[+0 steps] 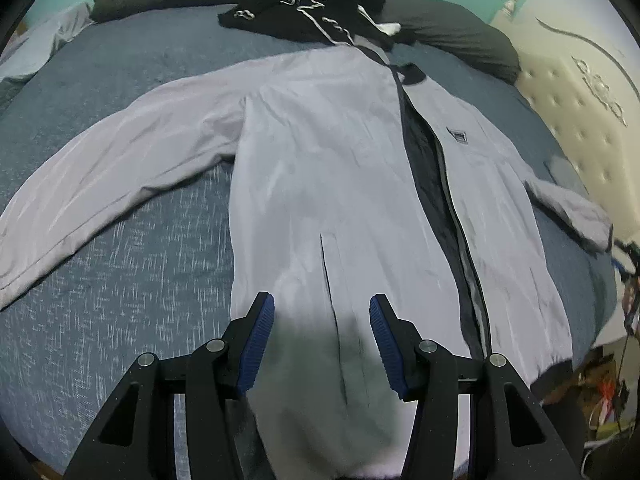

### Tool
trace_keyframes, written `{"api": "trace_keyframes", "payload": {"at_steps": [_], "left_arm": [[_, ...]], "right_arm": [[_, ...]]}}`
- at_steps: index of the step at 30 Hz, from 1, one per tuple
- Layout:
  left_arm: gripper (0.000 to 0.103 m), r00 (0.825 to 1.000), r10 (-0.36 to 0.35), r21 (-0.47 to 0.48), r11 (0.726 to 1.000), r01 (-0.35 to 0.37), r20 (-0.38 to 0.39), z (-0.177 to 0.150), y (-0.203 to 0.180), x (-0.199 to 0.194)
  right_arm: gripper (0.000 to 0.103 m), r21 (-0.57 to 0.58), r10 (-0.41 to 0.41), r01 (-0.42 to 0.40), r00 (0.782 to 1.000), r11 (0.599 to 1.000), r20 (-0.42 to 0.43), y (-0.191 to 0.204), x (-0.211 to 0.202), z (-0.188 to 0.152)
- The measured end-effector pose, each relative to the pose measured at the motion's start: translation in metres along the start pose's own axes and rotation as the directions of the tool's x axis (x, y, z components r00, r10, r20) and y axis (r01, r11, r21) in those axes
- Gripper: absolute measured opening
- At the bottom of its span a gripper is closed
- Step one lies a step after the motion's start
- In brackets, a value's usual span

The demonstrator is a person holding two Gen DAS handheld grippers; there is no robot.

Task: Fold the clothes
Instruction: 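Open the right tool and move it to the black sleeve cuff, then grasp the black sleeve cuff with the right tool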

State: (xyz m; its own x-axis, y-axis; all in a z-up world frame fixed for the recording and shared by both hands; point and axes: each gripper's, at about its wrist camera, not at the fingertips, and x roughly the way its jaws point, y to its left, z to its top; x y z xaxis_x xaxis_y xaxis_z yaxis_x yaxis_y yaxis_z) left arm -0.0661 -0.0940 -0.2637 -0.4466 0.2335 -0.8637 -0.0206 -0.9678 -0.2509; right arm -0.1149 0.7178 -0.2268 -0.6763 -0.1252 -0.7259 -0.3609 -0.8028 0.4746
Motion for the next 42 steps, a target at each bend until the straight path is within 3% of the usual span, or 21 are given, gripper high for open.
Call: {"api": "trace_keyframes", "payload": {"at_steps": [5,10,18,20,22,28,34,42], "left_arm": [[0.054,1.000,0.000,-0.016,1.000,0.000,0.000,0.009,-0.005,0.013],[0.054,1.000,0.009,-0.011,1.000,-0.009,0.000,0.012,-0.013,0.024],[0.054,1.000,0.017,-0.008,1.000,-0.017,0.003,0.018,-0.023,0.040],[0.054,1.000,0.012,-0.013,1.000,-0.012,0.008,0.020,-0.024,0.043],[0.054,1.000,0.007,-0.017,1.000,-0.007,0.016,0.021,-0.025,0.045],[0.054,0.999,-0.012,-0.014,1.000,0.012,0.031,0.025,-0.031,0.051],[0.054,0.999,-0.029,-0.012,0.999,0.030,0.040,0.030,-0.033,0.053],[0.054,0.994,-0.070,-0.051,0.996,0.074,0.087,0.038,-0.032,0.047]], "right_arm": [[0.064,0.130,-0.052,0.042,0.996,0.991,0.074,-0.048,0.001,0.027],[0.064,0.190,-0.007,-0.014,0.994,0.982,0.110,-0.071,0.009,0.039],[0.063,0.179,0.031,-0.046,0.996,0.983,0.084,-0.080,0.033,0.050],[0.060,0.144,0.014,-0.027,0.996,0.989,0.086,-0.077,0.034,0.049],[0.041,0.082,-0.029,0.022,0.996,0.996,0.085,-0.071,0.036,0.049],[0.023,0.029,-0.066,0.063,0.991,0.998,0.121,-0.062,0.030,0.046],[0.019,-0.020,-0.120,0.124,0.983,0.992,0.141,-0.039,0.015,0.047],[0.017,-0.089,-0.075,0.094,0.977,0.992,0.199,0.005,-0.012,0.062]]}}
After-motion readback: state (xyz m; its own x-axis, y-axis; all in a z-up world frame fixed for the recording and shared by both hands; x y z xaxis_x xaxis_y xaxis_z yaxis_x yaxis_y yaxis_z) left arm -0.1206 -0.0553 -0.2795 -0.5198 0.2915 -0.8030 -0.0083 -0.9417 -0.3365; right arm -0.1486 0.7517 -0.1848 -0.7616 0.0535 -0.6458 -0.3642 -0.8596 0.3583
